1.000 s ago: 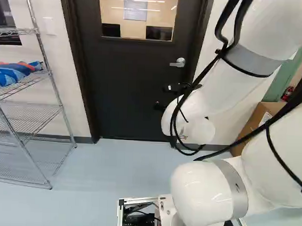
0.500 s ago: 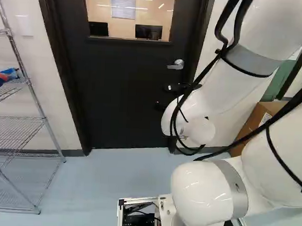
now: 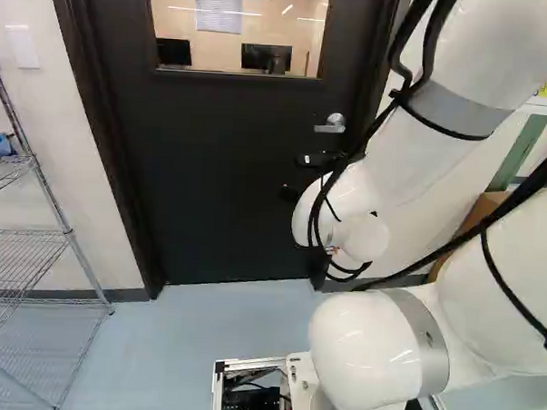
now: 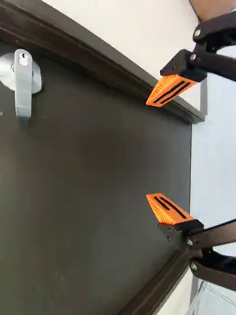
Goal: Open the door and move inside
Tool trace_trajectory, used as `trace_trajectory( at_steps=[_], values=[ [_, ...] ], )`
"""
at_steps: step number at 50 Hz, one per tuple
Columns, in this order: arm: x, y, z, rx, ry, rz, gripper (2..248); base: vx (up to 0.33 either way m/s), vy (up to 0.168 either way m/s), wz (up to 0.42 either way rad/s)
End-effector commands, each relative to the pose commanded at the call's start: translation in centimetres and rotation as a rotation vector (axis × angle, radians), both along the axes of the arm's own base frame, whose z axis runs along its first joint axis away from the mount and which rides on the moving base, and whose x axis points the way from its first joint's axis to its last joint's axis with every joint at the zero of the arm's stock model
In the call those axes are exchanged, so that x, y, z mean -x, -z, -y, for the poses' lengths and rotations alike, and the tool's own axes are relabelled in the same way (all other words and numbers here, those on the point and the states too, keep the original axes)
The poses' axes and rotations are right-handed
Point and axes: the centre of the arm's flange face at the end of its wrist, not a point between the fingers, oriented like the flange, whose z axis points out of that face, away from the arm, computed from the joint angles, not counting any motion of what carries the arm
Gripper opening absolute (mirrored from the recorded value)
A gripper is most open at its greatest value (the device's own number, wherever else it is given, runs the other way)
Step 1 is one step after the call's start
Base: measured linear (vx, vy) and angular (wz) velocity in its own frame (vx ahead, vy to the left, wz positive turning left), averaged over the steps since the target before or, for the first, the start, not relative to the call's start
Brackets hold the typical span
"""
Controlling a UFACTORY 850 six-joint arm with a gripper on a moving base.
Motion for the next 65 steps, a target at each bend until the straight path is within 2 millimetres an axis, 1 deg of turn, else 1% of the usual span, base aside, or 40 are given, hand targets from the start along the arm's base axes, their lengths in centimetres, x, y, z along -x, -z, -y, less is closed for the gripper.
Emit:
trace_trajectory(
  at_steps=[21, 31, 43, 65],
  values=[
    [-0.1, 0.0, 0.0, 0.0, 0.0, 0.0, 247, -0.007, 0.0, -0.001],
    [-0.5, -0.6, 0.0, 0.0, 0.0, 0.018, 247, 0.0, 0.0, 0.0],
    [-1.5, -1.8, 0.0, 0.0, 0.0, 0.048, 247, 0.0, 0.0, 0.0],
    [-4.1, -4.1, 0.0, 0.0, 0.0, 0.1, 247, 0.0, 0.0, 0.0]
  ],
)
